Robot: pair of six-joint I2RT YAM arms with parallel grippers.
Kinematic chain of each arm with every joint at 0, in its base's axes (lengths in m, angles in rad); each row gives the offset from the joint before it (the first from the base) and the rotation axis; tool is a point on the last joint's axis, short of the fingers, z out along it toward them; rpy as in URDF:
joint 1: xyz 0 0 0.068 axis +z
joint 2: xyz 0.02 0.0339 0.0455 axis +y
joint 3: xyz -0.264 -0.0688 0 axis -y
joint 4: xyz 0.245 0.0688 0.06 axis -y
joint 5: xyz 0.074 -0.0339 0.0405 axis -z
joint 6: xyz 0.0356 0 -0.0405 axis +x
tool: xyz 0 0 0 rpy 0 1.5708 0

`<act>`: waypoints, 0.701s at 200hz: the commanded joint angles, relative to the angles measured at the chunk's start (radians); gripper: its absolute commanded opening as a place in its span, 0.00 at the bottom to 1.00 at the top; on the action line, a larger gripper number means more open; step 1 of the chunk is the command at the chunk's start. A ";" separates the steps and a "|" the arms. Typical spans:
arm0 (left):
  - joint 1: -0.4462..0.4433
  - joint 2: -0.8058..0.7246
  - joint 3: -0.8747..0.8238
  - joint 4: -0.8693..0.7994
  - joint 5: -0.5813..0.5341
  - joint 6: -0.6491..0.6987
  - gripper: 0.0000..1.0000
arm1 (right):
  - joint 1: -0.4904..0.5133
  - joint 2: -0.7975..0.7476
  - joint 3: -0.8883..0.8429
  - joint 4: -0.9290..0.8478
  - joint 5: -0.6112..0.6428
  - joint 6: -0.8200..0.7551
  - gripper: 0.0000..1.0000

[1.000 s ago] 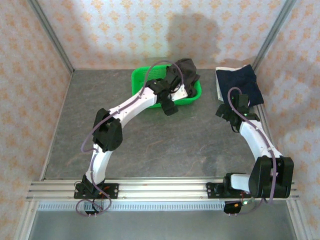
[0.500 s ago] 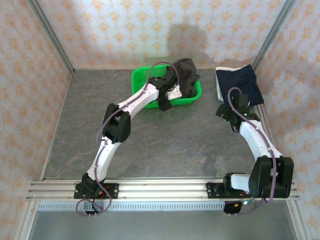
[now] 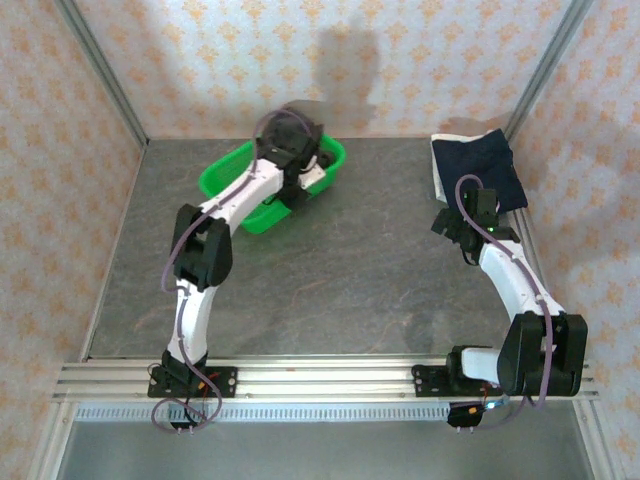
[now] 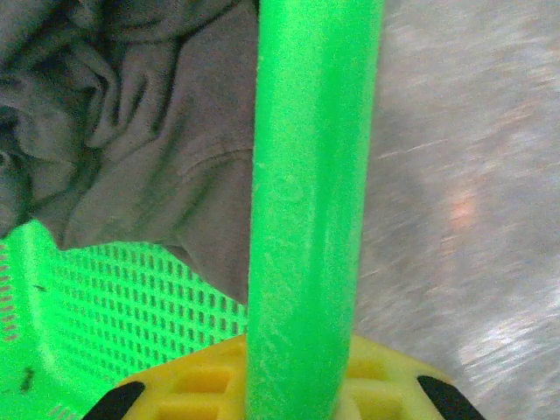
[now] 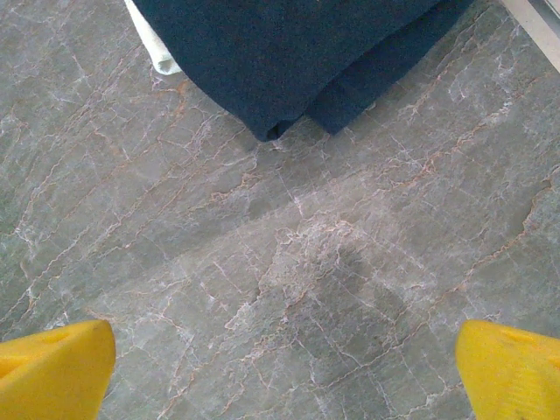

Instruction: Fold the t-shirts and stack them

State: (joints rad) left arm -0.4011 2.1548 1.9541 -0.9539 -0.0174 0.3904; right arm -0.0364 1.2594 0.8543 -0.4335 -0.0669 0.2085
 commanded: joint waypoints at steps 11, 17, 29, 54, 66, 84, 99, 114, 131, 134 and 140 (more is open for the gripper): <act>0.128 -0.019 0.020 -0.003 -0.129 -0.167 0.00 | -0.008 0.000 -0.007 0.001 0.027 -0.011 1.00; 0.152 -0.007 0.036 -0.009 -0.157 -0.187 0.00 | -0.008 0.000 -0.007 0.000 0.027 -0.012 0.99; 0.198 0.020 0.066 -0.015 -0.185 -0.219 0.00 | -0.008 0.003 -0.006 -0.004 0.028 -0.011 1.00; 0.264 0.072 0.133 -0.043 -0.210 -0.230 0.00 | -0.008 0.003 0.000 -0.011 0.026 -0.013 0.99; 0.282 0.084 0.147 -0.044 -0.213 -0.226 0.00 | -0.008 0.000 0.002 -0.014 0.027 -0.012 0.99; 0.304 0.108 0.187 -0.077 -0.265 -0.253 0.00 | -0.008 0.006 0.003 -0.014 0.030 -0.011 0.99; 0.315 0.142 0.234 -0.125 -0.304 -0.275 0.00 | -0.008 0.012 0.005 -0.016 0.029 -0.012 1.00; 0.315 0.149 0.222 -0.112 -0.340 -0.261 0.00 | -0.007 0.022 0.010 -0.019 0.030 -0.012 0.99; 0.328 0.139 0.188 -0.086 -0.333 -0.240 0.00 | -0.008 0.029 0.015 -0.025 0.031 -0.013 0.99; 0.332 0.136 0.181 -0.082 -0.329 -0.236 0.00 | -0.008 0.029 0.015 -0.025 0.030 -0.011 0.99; 0.340 0.128 0.166 -0.070 -0.323 -0.229 0.00 | -0.008 0.030 0.015 -0.025 0.032 -0.012 0.99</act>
State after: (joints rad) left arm -0.0788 2.3074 2.1338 -1.0294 -0.2703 0.1547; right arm -0.0364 1.2819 0.8543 -0.4343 -0.0669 0.2085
